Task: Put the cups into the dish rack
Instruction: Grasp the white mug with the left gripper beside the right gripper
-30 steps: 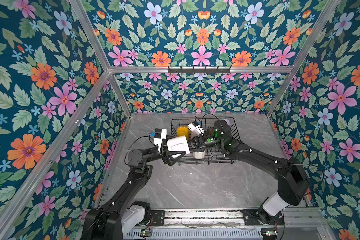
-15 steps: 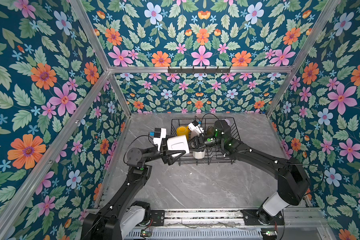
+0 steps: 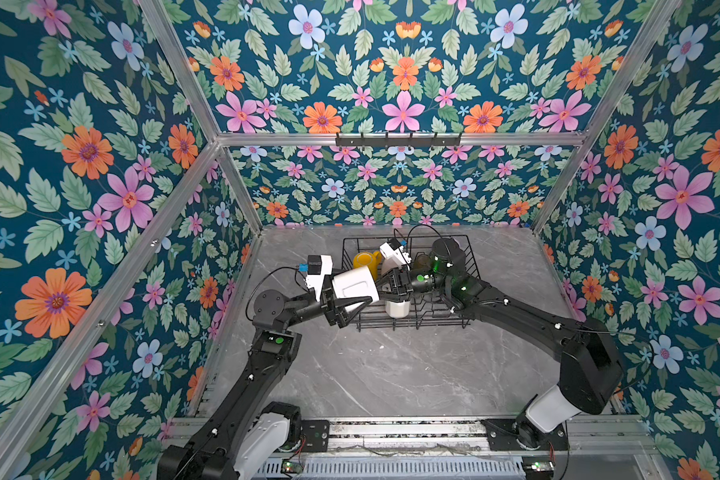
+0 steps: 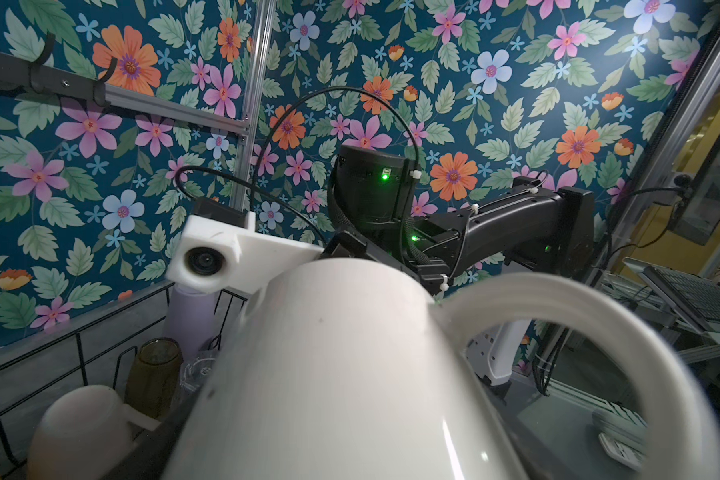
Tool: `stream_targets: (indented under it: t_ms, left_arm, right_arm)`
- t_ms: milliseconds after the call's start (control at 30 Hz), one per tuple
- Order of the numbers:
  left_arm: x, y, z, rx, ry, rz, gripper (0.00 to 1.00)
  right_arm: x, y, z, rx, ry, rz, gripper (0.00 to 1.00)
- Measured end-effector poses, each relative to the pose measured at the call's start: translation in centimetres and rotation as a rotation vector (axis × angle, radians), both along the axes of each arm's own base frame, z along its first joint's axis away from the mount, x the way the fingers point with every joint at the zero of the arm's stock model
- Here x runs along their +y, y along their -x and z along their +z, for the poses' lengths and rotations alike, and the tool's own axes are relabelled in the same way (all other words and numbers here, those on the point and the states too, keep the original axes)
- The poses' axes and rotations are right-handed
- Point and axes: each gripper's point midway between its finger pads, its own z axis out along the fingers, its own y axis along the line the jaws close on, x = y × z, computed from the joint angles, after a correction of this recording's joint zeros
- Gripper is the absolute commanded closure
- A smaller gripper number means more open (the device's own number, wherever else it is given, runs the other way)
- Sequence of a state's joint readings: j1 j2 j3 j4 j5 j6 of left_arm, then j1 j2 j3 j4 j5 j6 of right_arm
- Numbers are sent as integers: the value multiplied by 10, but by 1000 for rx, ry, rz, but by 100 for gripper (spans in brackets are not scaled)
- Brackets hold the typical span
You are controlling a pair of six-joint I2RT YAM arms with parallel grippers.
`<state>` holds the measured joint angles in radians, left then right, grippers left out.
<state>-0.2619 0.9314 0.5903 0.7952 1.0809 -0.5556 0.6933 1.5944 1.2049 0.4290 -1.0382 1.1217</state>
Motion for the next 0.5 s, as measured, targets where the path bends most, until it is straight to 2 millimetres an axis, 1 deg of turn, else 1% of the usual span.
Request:
stream_targets:
  t_ms: [100, 167, 300, 400, 500]
  left_arm:
    - [1, -4, 5, -5, -3, 20, 100]
    - [1, -7, 7, -2, -10, 38, 100]
    - [3, -15, 10, 10, -33, 83, 100]
    - [5, -28, 11, 44, -71, 140, 100]
    - [8, -48, 9, 98, -123, 217, 100]
  right_arm:
    - [-6, -3, 1, -2, 4, -16, 56]
    - [-12, -8, 0, -8, 8, -44, 54]
    - [-31, -21, -8, 6, 32, -111, 49]
    - [-51, -32, -15, 2, 71, -197, 42]
    - [-72, -39, -13, -53, 125, -302, 35]
